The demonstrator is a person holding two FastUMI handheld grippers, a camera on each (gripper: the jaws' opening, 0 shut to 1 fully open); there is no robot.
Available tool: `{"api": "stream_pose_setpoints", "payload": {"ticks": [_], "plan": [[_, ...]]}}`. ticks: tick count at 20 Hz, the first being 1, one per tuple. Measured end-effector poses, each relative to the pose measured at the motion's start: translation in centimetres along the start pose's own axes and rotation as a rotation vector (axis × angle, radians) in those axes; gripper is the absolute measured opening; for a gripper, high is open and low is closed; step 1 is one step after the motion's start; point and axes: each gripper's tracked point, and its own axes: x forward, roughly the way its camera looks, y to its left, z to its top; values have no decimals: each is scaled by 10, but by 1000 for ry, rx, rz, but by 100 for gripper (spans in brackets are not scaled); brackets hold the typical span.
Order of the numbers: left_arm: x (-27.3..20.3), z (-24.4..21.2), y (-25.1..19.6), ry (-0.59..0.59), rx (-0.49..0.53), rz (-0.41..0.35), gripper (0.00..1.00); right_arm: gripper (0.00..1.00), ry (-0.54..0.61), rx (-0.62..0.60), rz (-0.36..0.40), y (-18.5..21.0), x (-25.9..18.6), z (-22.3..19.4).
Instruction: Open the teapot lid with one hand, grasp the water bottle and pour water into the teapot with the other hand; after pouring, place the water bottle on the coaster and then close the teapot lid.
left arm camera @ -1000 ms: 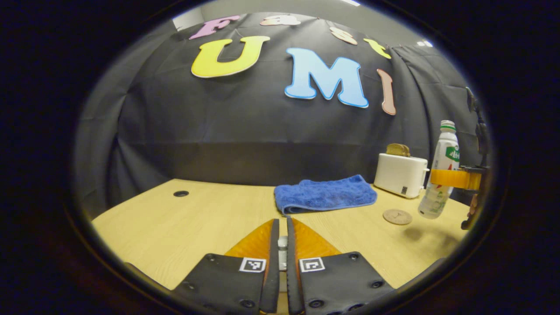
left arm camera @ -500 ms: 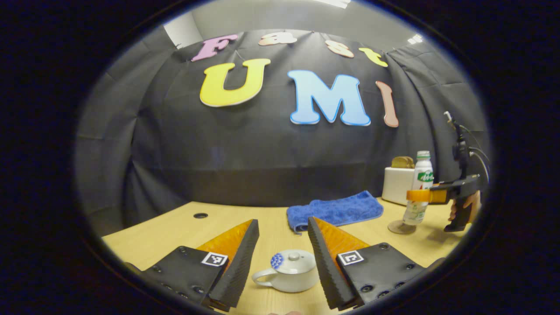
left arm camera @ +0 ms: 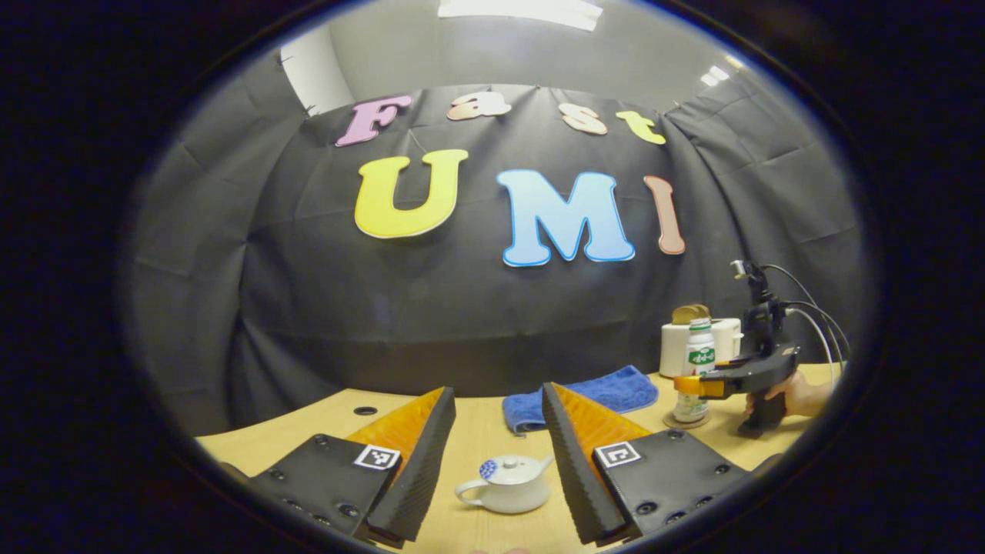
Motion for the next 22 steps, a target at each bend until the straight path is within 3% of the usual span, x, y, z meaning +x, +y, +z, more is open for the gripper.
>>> {"api": "stream_pose_setpoints", "payload": {"ticks": [3,4,7,8,9,12,14,17,20,22], "plan": [[0,-7,-1,25,-16,-3,82,78,3,1,-10,-1,-2,-5],[-2,-8,-2,30,-18,-3,82,99,-2,-3,-17,-1,-4,-3],[-8,-5,-3,27,-19,-4,82,98,-49,-23,-31,2,-14,7],[-10,-3,-3,24,-22,-4,82,84,-67,-30,-41,2,-20,11],[-14,-1,-3,23,-26,-3,82,98,-85,-36,-44,3,-30,16],[-29,-5,-10,37,-62,-4,82,98,-136,-13,-38,16,-82,27],[-44,-18,-33,70,-110,-37,87,98,-170,32,-51,31,-128,25],[-69,-45,-76,127,-136,-76,88,98,-134,75,-75,61,-180,-3],[-86,-69,-97,175,-161,-57,92,98,-111,69,-95,85,-210,-29],[-95,-62,-93,140,-153,-6,96,98,-116,59,-98,100,-225,-35]]}}
